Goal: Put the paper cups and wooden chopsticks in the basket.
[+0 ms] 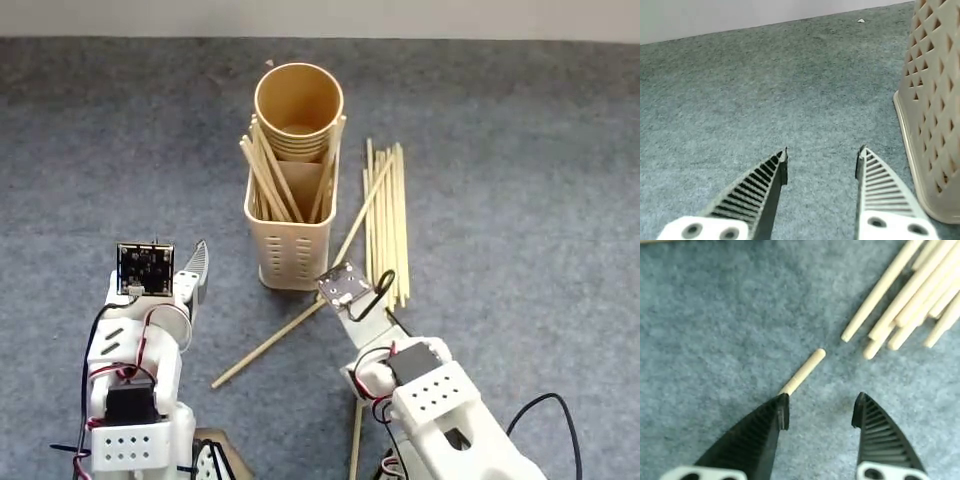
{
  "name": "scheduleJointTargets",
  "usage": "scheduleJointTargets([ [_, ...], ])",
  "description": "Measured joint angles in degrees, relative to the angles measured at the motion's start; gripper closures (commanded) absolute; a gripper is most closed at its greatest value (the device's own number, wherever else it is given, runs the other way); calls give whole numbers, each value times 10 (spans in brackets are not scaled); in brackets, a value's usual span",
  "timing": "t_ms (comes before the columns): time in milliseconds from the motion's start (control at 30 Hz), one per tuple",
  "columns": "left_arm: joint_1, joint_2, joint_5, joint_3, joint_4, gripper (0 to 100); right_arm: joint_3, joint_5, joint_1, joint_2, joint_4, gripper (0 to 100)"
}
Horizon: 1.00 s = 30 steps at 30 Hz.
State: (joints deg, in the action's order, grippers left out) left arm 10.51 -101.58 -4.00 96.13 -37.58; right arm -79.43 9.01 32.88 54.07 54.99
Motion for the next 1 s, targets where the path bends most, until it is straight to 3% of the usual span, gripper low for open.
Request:
scheduleJointTargets([
  [100, 0, 0, 0, 0, 0, 755, 0, -17, 0, 4, 0, 837],
  [200, 0, 0, 0, 0, 0, 755, 0, -84, 1, 7, 0, 905],
  [300, 0, 0, 0, 0, 0, 755, 16, -146, 12, 6, 0, 909],
  [467, 0, 0, 0, 0, 0, 755, 10, -145, 50, 6, -10, 909],
  [767, 0, 0, 0, 0, 0, 755, -20, -142, 53, 7, -44, 918],
  [867, 0, 0, 0, 0, 0, 755, -20, -141, 53, 7, -44, 998],
  [1000, 0, 0, 0, 0, 0, 755, -20, -141, 11, 7, -44, 995],
])
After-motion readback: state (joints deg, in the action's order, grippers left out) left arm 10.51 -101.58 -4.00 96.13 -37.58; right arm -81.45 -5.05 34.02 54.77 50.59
